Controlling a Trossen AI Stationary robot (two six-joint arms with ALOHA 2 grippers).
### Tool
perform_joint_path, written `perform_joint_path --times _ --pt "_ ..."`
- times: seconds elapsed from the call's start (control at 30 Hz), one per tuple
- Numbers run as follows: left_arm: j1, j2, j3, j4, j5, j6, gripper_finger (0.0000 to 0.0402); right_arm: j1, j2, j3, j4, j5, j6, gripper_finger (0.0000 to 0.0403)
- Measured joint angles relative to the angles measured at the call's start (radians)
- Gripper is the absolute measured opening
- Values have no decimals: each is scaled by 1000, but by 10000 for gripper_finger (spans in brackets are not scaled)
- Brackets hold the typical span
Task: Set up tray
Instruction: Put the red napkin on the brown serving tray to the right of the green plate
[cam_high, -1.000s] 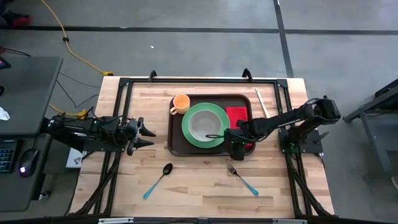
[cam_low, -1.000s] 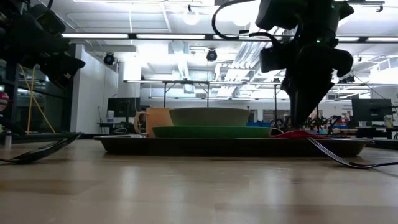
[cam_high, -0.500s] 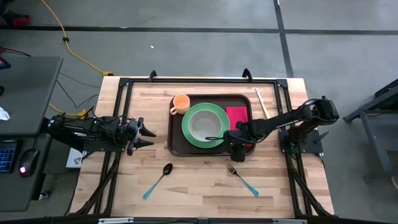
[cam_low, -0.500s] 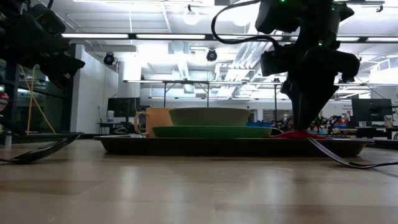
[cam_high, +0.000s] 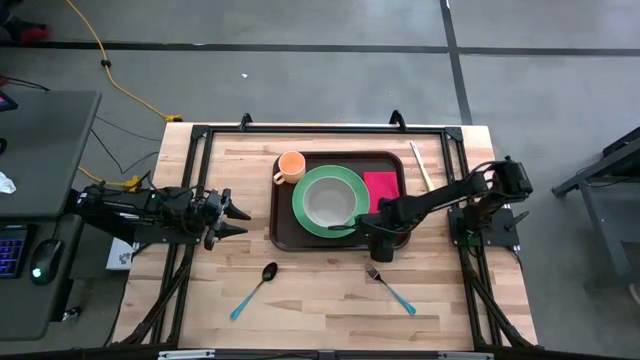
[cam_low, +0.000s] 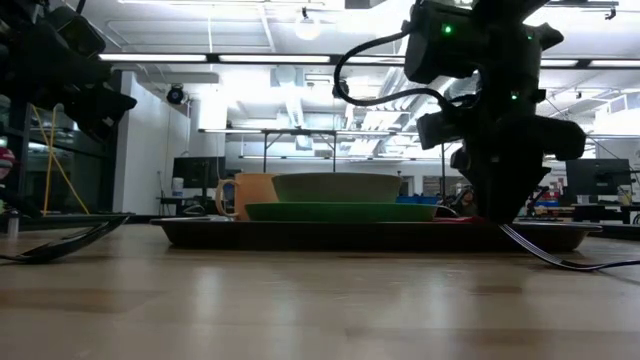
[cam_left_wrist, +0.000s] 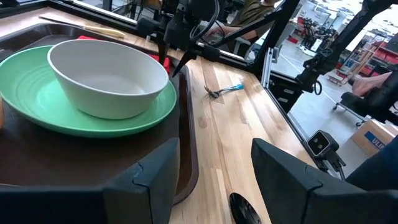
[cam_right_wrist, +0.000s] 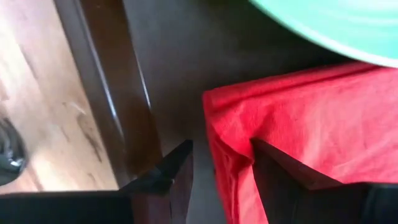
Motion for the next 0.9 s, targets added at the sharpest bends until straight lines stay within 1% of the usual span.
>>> perform_joint_path --times 0.17,0.27,0.37,0.57,0.77,0.83,0.9 --pt "0 0 0 0 0 0 230 0 0 0 0 19 2 138" --pt "0 0 0 0 0 0 230 0 0 0 0 18 4 128" --pt "0 0 -1 0 0 0 230 0 0 0 0 16 6 109" --pt "0 0 -1 0 0 0 230 0 0 0 0 -28 7 61" --pt "0 0 -1 0 0 -1 230 -1 -4 0 0 -37 32 14" --pt "0 0 -1 0 0 -1 230 -1 -11 0 1 -41 43 5" --pt "0 0 -1 0 0 -1 230 -6 -23 0 1 -40 58 6"
